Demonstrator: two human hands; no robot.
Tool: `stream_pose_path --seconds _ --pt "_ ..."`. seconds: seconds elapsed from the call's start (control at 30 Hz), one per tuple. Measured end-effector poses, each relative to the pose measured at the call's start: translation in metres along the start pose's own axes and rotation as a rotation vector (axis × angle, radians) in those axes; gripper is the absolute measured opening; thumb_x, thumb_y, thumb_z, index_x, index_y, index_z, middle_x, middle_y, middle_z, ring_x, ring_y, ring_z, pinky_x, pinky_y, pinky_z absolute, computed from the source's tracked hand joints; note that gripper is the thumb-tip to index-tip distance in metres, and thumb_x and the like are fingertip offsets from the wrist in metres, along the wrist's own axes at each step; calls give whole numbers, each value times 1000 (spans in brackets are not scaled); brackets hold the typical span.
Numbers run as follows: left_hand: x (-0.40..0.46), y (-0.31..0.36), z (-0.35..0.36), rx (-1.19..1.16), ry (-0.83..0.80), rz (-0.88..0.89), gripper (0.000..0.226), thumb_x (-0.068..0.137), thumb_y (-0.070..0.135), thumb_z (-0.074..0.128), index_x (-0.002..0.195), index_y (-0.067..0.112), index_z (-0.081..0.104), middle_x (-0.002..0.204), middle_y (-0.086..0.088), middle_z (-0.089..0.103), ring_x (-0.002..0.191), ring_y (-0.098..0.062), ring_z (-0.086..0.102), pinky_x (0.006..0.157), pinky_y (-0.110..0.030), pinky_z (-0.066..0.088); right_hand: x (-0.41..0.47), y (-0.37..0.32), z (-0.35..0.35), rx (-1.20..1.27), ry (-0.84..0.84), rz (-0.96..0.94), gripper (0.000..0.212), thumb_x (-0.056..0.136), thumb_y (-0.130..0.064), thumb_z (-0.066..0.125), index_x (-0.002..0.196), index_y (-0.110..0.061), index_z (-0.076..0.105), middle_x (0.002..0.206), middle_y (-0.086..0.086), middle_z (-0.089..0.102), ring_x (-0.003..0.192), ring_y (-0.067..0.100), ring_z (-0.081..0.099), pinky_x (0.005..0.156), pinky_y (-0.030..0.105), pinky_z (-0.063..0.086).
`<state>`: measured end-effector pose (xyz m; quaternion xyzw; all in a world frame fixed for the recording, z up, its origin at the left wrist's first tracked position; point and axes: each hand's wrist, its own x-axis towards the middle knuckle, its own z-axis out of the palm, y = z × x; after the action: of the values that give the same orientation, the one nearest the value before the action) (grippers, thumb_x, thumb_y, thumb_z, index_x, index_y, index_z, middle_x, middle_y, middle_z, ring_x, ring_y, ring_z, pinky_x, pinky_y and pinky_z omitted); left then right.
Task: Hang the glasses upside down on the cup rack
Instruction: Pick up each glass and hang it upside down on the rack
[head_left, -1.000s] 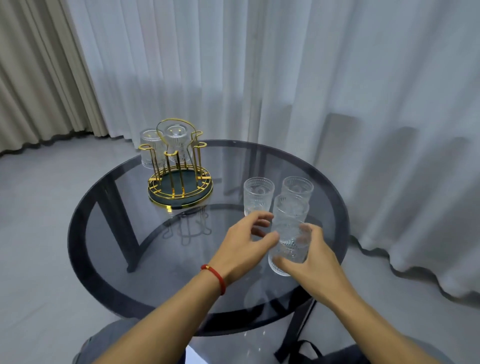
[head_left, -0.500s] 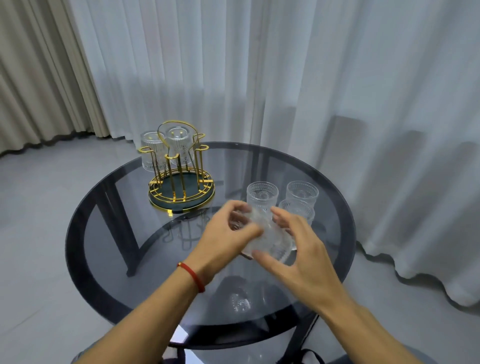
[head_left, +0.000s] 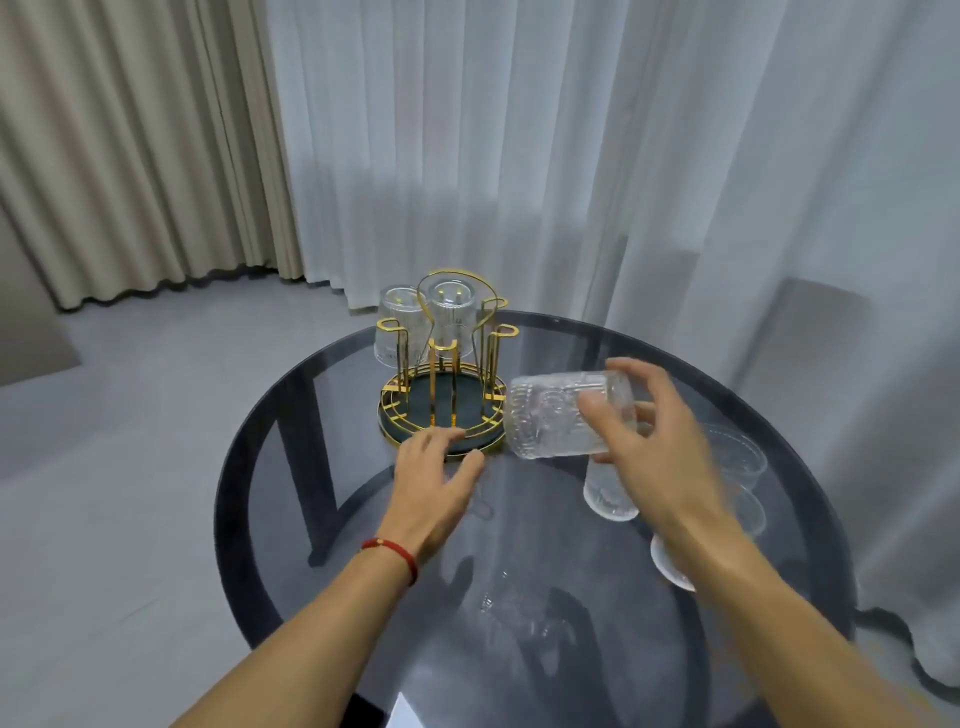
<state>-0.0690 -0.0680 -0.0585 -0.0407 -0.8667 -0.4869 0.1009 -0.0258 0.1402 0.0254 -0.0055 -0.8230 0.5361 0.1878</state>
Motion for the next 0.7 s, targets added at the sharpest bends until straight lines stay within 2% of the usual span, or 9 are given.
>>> stream_pose_path --seconds 0.1,0.17,0.23,0.3,0.37,0.47,0.57,0.7 --pt "10 -32 9 291 31 47 63 92 47 56 148 23 41 161 -7 27 149 -24 17 120 -48 22 48 -3 -6 85 99 19 52 75 -67 67 125 -56 57 123 -8 67 111 20 68 94 52 57" --pt "12 -46 15 422 -15 84 70 92 51 53 154 30 28 167 -3 13 153 -22 3 121 -47 14 84 -7 -6 91 136 31 57 74 -62 70 128 -52 58 128 -5 66 114 22 67 97 52 56" --pt "13 -53 19 526 -39 98 75 92 56 47 157 35 16 168 -2 4 153 -21 -6 122 -46 9 118 -12 -2 47 138 22 62 73 -57 71 133 -46 59 138 -9 60 120 25 64 100 52 54" --pt "14 -56 22 601 -29 105 75 92 59 40 157 37 9 169 -3 0 153 -20 -10 122 -45 7 149 -17 6 -13 135 0 66 74 -53 72 137 -38 58 139 -13 56 124 26 62 102 51 54" --pt "14 -57 24 648 -15 109 76 92 60 36 157 36 5 169 -3 -2 153 -21 -12 122 -45 7 175 -20 13 -58 133 -14 70 74 -49 74 139 -28 57 132 -10 54 123 27 63 98 48 57" --pt "13 -57 25 666 -16 108 77 92 60 34 158 36 3 169 -3 -4 152 -21 -14 122 -46 8 209 -26 23 -58 79 20 80 67 -47 80 135 -17 54 133 1 56 110 23 67 80 41 65" --pt "13 -57 27 676 -29 97 77 93 61 31 158 36 -1 168 -3 -8 152 -22 -17 124 -47 7 232 -32 33 -95 -20 -5 78 64 -45 83 133 -16 59 130 9 62 103 23 70 78 42 65" --pt "14 -59 28 695 -44 94 76 95 63 29 158 35 -4 168 -4 -11 151 -23 -19 124 -48 4 248 -42 48 -172 -162 -33 74 66 -40 85 134 -22 63 127 12 64 104 26 70 82 41 64"
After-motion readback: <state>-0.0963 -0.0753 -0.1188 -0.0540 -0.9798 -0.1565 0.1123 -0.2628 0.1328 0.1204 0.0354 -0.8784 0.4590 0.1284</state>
